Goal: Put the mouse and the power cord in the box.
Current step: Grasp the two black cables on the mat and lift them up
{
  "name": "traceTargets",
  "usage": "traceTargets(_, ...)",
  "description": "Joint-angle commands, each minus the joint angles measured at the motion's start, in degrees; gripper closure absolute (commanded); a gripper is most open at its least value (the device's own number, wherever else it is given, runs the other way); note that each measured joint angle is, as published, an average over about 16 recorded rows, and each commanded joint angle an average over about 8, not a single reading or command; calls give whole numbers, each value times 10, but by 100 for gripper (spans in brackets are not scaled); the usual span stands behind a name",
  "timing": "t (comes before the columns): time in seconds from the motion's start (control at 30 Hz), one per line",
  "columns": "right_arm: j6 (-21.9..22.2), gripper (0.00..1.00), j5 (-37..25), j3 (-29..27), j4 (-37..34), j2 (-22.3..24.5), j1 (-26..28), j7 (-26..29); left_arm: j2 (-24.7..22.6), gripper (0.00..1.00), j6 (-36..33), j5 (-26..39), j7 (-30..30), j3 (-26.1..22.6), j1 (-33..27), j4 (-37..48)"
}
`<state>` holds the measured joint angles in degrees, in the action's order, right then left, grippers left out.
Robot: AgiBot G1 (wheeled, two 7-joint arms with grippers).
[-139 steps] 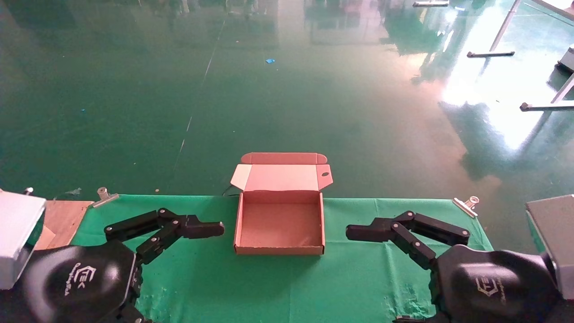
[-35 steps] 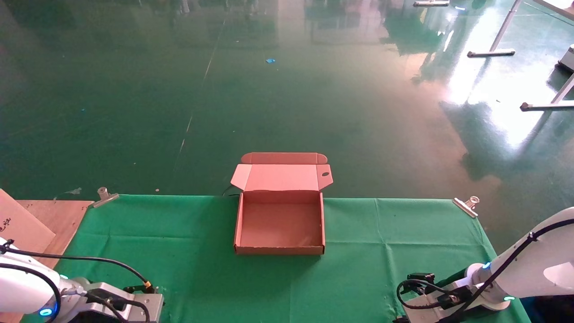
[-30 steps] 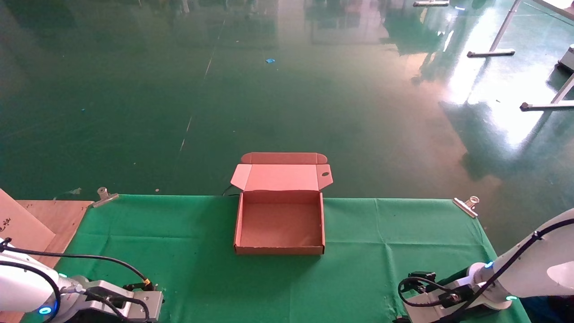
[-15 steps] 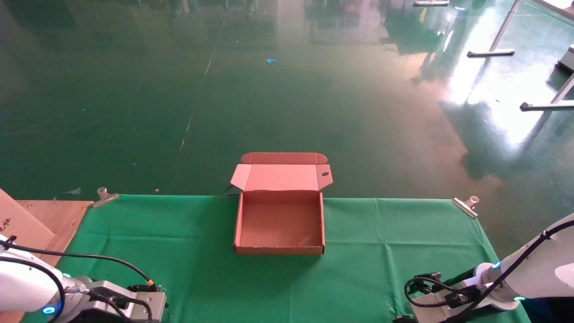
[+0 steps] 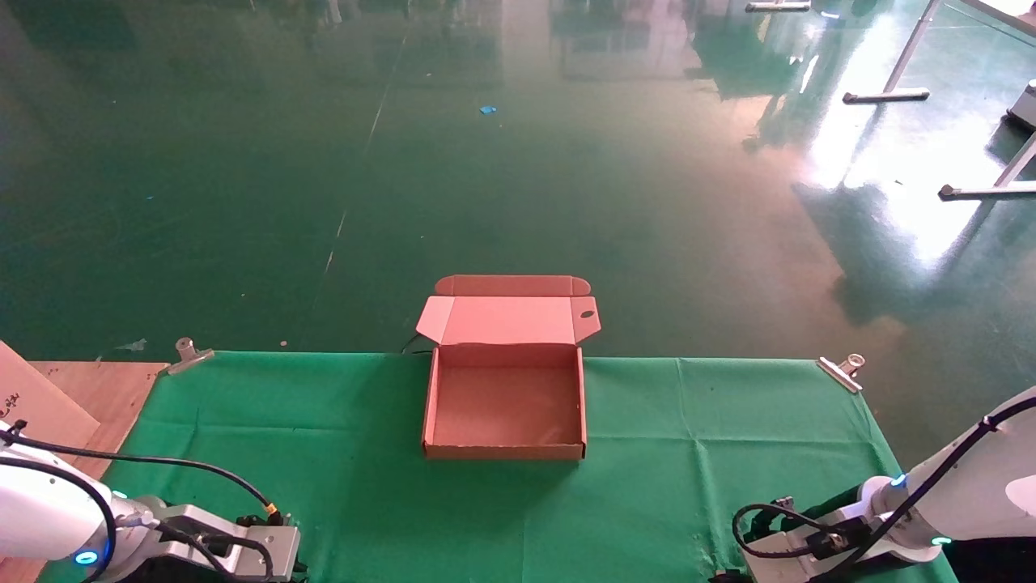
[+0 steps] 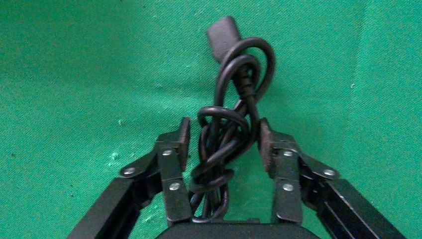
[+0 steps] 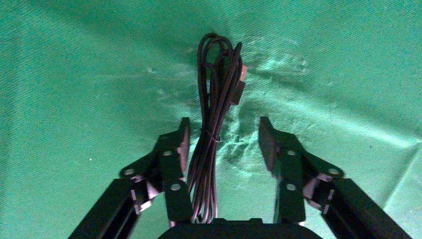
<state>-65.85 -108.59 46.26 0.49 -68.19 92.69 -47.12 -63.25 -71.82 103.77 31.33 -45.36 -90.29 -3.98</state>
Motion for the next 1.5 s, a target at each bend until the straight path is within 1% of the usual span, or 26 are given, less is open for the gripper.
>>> traceTargets(0.03, 0, 100, -1, 1, -1, 0, 0, -1, 0, 100, -1, 0, 2, 0, -1, 2)
traceTargets(0.37, -14, 100, 10, -7, -5, 6, 1, -2, 0, 100, -9, -1, 10, 1, -3, 10)
traceTargets(0.63, -15, 100, 14, -10, -5, 12, 3, -4, 0, 100, -15, -2, 14, 1, -7, 14)
traceTargets(0.87, -30, 100, 28, -20, -3, 26, 17, -9, 2, 100, -29, -2, 16, 1, -24, 11)
traceTargets(1.0, -51, 100, 39, -27, 3, 33, 39, -13, 2, 100, -41, 0, 16, 0, -47, 3)
traceTargets(1.17, -82, 100, 51, -36, 12, 37, 79, -16, 1, 100, -59, 5, 14, -3, -84, -15)
traceTargets(1.33, -110, 100, 61, -43, 19, 29, 124, -9, -2, 100, -72, 10, 6, -6, -127, -37)
traceTargets(1.5, -126, 100, 68, -47, 25, 15, 168, 4, -10, 100, -81, 12, -1, -5, -172, -57)
